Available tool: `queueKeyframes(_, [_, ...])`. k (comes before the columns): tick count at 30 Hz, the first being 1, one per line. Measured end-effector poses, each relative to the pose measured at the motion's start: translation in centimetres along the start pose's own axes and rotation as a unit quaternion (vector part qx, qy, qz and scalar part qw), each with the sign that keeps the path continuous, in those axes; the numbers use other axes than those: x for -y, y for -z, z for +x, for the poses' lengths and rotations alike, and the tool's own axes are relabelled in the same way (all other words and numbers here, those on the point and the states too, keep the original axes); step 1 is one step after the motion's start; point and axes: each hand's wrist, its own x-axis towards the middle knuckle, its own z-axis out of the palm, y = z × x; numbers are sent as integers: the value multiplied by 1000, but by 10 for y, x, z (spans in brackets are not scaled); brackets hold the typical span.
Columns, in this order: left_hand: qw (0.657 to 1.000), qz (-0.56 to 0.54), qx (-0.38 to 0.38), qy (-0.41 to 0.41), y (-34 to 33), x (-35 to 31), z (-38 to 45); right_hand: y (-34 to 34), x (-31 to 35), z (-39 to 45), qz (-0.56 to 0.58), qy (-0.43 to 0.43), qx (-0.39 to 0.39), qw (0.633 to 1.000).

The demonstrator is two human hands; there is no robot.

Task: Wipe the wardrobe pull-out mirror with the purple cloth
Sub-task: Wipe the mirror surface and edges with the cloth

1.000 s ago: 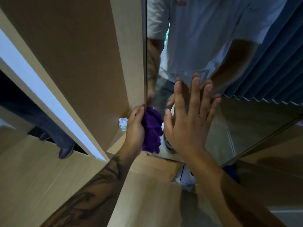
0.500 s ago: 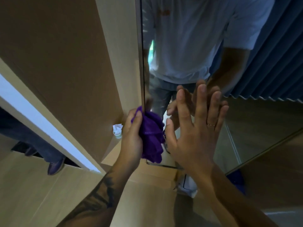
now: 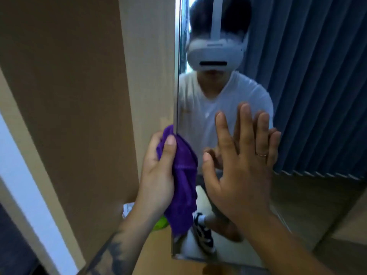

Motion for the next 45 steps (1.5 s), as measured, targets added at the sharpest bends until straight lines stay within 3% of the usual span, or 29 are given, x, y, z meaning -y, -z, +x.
queueKeyframes(7, [993,87,-23,-74,0,3,17,-16,-10,-1,-62,44,-27,997])
queueKeyframes(11, [998,31,6,-62,-16,-39,54,-23,-13,-7,-83,43,-30,995])
queueKeyframes(16, [996,38,0,-80,-4,-8,17,-18,-10,-16,-62,46,-63,995])
queueKeyframes(20, [997,34,17,-67,10,15,-12,-17,-7,-33,-65,49,-49,995])
queueKeyframes(27, [985,88,-28,-145,-18,-49,38,-12,-13,-40,-91,66,-11,994])
queueKeyframes(37, [989,86,9,-122,21,36,-37,3,-7,-48,-82,61,23,995])
queueKeyframes(45, [983,78,-35,-165,-2,-5,12,14,-7,-50,-97,69,36,992])
